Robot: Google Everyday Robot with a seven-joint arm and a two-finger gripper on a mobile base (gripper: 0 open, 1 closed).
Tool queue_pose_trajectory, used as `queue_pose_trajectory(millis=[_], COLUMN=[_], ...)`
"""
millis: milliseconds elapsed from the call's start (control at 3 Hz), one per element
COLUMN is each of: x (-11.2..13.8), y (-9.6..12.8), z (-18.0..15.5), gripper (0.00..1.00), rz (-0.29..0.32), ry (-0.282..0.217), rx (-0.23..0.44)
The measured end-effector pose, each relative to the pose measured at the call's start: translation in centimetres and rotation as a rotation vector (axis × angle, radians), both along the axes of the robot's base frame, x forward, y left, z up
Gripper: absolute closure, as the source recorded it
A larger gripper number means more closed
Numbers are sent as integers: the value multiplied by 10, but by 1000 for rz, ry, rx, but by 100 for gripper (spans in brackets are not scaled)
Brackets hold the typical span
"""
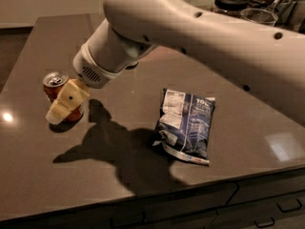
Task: Pick coke can
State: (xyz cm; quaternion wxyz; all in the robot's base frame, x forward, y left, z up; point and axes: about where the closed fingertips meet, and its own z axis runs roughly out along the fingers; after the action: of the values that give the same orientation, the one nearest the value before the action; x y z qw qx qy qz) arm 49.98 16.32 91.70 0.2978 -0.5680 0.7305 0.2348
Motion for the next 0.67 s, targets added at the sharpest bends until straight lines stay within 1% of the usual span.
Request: queue_pose_trajectory(millis=[333, 667], x=[5, 10], y=[21, 36], z=[-4, -8], gripper=[0, 18], rz=[1, 2], ry=[16, 34], rx=[15, 21])
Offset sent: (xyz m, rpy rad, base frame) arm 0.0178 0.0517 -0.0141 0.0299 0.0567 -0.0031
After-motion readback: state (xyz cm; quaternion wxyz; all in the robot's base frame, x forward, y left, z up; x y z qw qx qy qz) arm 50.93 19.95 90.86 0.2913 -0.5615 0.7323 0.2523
